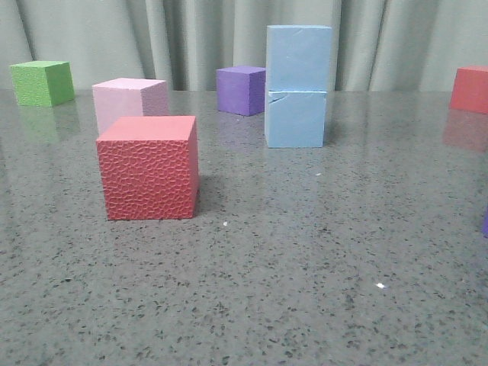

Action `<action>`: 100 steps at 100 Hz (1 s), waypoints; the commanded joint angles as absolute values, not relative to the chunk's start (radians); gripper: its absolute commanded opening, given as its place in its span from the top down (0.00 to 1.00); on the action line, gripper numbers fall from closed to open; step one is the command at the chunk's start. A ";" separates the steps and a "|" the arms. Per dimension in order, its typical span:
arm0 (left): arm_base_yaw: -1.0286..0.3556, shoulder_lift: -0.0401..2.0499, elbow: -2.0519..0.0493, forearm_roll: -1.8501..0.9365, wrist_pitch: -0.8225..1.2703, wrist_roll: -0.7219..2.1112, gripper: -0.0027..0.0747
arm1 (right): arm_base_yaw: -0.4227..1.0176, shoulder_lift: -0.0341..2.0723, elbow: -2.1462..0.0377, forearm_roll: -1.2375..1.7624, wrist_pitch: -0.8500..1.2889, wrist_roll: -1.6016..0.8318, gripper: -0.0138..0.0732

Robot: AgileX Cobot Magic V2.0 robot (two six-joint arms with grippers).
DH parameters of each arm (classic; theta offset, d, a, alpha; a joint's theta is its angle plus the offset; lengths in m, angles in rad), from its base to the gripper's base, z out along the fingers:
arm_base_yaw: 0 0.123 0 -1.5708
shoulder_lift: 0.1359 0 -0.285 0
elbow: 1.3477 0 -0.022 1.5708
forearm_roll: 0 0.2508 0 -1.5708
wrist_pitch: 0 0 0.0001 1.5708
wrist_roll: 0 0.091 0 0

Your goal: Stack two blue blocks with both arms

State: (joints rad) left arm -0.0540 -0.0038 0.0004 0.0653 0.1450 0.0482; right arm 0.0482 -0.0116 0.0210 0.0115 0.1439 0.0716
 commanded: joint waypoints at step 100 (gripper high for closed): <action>-0.053 -0.036 0.041 0.065 0.060 0.040 0.99 | 0.040 -0.036 0.010 -0.016 0.032 0.046 0.92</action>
